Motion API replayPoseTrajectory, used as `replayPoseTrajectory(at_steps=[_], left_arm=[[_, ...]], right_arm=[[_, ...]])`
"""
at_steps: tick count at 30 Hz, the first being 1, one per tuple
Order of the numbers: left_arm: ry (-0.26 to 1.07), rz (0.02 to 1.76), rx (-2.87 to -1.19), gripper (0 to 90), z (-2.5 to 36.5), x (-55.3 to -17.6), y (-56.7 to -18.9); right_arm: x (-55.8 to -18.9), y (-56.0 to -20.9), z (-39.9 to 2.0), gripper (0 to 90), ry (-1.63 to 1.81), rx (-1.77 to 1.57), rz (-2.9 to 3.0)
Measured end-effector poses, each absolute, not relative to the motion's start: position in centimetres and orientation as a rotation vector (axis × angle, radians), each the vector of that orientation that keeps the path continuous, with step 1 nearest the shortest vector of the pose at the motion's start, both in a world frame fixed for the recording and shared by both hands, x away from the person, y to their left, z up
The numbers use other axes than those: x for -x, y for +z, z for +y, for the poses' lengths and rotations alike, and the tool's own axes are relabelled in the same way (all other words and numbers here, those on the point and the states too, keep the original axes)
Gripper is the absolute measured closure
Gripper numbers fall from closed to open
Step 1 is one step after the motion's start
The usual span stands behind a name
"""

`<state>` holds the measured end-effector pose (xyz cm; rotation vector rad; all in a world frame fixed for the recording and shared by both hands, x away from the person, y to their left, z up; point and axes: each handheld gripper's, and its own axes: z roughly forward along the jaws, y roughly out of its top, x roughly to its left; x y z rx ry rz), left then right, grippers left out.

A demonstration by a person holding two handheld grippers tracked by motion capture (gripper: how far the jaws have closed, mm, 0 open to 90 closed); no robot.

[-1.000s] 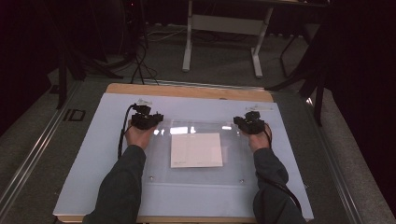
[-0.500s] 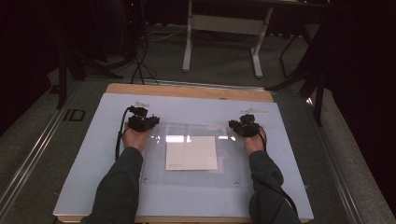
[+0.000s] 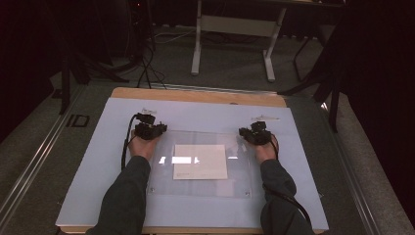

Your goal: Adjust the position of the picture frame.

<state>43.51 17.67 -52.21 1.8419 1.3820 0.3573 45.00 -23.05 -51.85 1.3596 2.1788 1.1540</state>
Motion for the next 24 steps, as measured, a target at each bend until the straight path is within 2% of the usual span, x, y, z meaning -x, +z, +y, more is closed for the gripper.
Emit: replayPoseTrajectory(at_steps=[24], left_arm=[[0.357,1.414,-1.82,81.0,17.73,-43.16,-52.92]], right_arm=[[-45.28,-52.86,-22.92,82.6,1.182,-1.381,2.181]])
